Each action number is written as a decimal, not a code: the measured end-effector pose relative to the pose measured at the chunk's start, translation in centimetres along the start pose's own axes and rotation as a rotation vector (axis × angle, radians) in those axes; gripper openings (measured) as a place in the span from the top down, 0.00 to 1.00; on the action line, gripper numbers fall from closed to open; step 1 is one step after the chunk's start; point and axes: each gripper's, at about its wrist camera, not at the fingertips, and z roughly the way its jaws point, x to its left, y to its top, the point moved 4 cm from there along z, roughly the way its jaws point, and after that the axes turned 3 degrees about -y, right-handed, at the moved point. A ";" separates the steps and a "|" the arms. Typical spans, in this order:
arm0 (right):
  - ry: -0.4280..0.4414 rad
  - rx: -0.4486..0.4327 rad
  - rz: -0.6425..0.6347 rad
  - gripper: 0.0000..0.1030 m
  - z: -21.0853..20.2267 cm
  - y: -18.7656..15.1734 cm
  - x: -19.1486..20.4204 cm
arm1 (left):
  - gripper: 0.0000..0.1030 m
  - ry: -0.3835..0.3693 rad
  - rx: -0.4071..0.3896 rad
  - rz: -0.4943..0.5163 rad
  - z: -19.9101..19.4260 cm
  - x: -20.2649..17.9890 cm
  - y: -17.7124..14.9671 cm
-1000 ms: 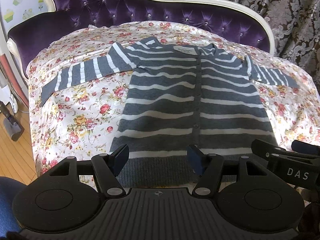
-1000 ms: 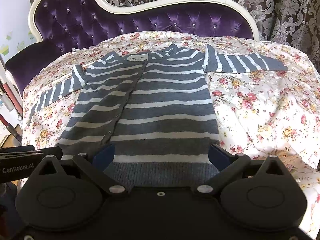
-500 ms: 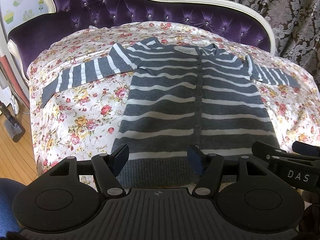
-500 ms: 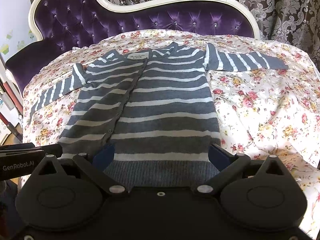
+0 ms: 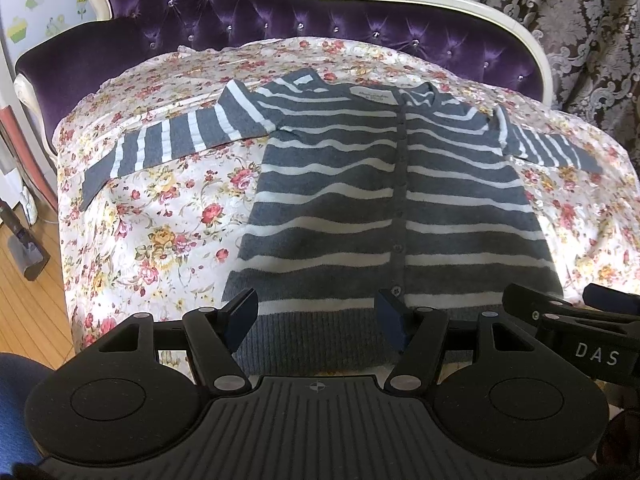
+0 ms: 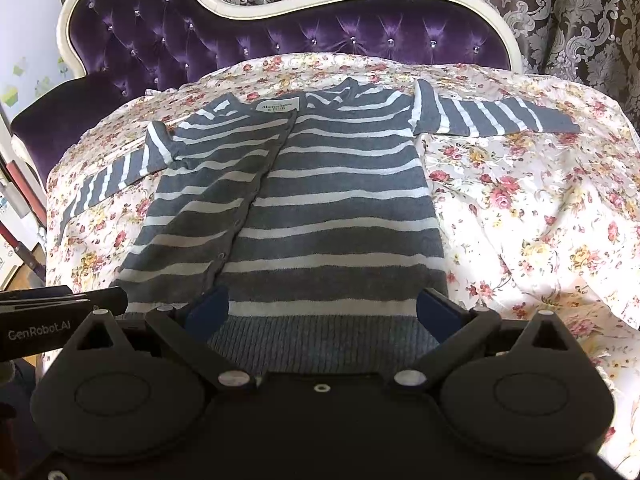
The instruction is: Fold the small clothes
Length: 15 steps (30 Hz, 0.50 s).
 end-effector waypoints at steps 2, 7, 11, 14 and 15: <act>0.001 0.001 0.000 0.02 0.0 0.0 0.0 | 0.39 0.000 -0.001 -0.001 0.0 0.0 0.0; 0.000 0.001 0.000 0.02 0.0 0.0 0.1 | 0.39 0.000 0.001 -0.002 0.1 0.0 0.0; 0.000 0.001 -0.001 0.02 0.0 0.0 0.2 | 0.39 0.000 0.001 -0.002 0.1 0.0 0.0; 0.000 0.002 -0.003 0.02 0.0 0.0 0.3 | 0.39 0.000 0.001 -0.002 0.1 0.0 0.0; -0.001 0.002 -0.005 0.02 0.0 0.0 0.4 | 0.39 -0.001 0.001 -0.003 0.1 0.0 0.0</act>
